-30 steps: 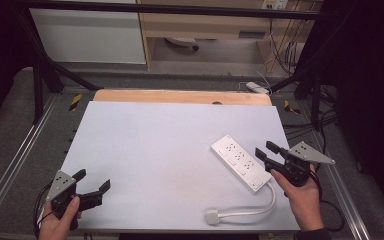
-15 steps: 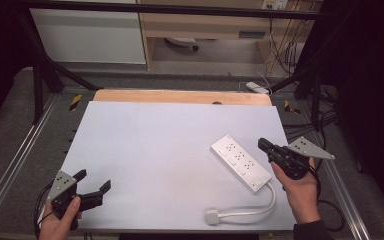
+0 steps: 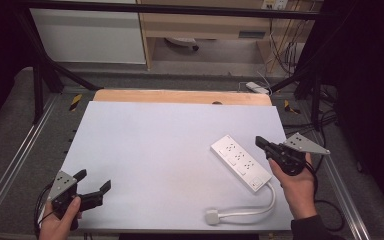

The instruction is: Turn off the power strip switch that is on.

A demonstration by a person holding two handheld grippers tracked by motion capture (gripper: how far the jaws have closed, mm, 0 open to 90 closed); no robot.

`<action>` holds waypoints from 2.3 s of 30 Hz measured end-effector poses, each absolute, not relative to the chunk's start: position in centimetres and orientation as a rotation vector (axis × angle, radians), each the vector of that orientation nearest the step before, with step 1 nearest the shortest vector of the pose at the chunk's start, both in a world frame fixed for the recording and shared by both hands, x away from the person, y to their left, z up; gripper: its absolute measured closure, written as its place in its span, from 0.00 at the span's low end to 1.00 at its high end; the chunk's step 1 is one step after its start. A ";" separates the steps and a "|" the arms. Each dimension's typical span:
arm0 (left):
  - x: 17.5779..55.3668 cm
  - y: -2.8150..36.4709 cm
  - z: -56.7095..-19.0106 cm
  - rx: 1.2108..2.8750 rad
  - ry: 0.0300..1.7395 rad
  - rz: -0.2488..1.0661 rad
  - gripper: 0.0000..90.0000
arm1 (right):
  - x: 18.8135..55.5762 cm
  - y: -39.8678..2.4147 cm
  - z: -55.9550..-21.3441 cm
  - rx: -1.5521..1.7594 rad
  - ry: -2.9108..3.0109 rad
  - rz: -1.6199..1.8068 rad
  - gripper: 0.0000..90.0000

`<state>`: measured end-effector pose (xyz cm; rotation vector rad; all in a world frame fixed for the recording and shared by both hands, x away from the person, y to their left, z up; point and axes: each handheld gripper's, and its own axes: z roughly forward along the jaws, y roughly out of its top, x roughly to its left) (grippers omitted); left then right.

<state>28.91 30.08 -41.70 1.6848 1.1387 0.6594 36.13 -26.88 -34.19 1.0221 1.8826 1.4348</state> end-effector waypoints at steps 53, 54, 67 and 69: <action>28.9 29.9 -41.7 1.702 1.127 0.665 0.06 | 41.0 -22.5 -35.5 0.992 2.061 1.353 1.00; 28.9 29.9 -41.7 1.702 1.127 0.665 0.06 | 41.1 -22.5 -35.6 0.993 2.062 1.352 1.00; 28.9 30.0 -41.6 1.699 1.130 0.663 0.06 | 42.2 -21.7 -36.3 1.000 2.104 1.320 1.00; 28.9 30.0 -41.6 1.699 1.130 0.663 0.06 | 42.3 -21.6 -36.5 1.000 2.108 1.315 1.00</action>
